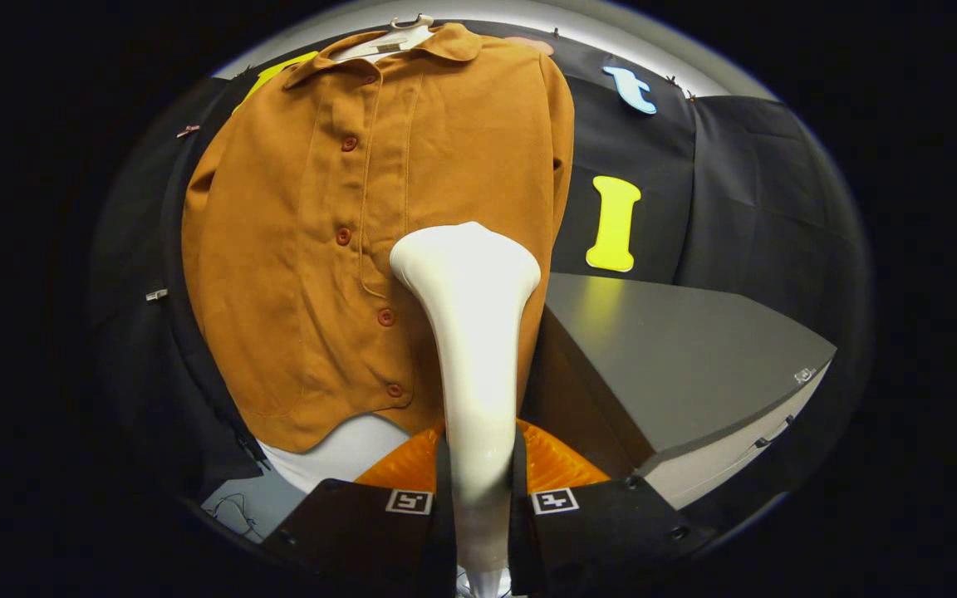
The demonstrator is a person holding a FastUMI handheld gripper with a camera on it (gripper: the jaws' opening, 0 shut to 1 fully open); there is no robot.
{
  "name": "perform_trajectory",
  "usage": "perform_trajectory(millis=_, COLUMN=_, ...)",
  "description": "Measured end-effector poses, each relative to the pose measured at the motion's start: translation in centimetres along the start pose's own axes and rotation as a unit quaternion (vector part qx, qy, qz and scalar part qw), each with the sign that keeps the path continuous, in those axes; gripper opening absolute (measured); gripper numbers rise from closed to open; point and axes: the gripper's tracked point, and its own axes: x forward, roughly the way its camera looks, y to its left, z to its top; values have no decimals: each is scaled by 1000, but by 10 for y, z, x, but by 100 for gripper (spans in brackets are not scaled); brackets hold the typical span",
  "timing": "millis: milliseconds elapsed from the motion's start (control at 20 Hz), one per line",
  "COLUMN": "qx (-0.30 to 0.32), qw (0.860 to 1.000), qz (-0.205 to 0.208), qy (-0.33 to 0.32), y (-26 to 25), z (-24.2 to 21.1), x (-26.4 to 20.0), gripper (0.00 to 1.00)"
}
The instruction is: Iron the clothes twice with a garment steamer, once on the left side and once on the right side.
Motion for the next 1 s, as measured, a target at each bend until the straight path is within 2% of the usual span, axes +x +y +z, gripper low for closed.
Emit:
perform_trajectory(millis=250, qx=13, qw=1000, qz=1, qy=-22, y=-1, z=22, x=-37, gripper=28)
perform_trajectory(millis=700, qx=22, qw=994, qz=-2, qy=-106, y=3, z=115, x=-105, gripper=28)
perform_trajectory(millis=1000, qx=29, qw=988, qz=6, qy=-154, y=38, z=173, x=-138, gripper=28)
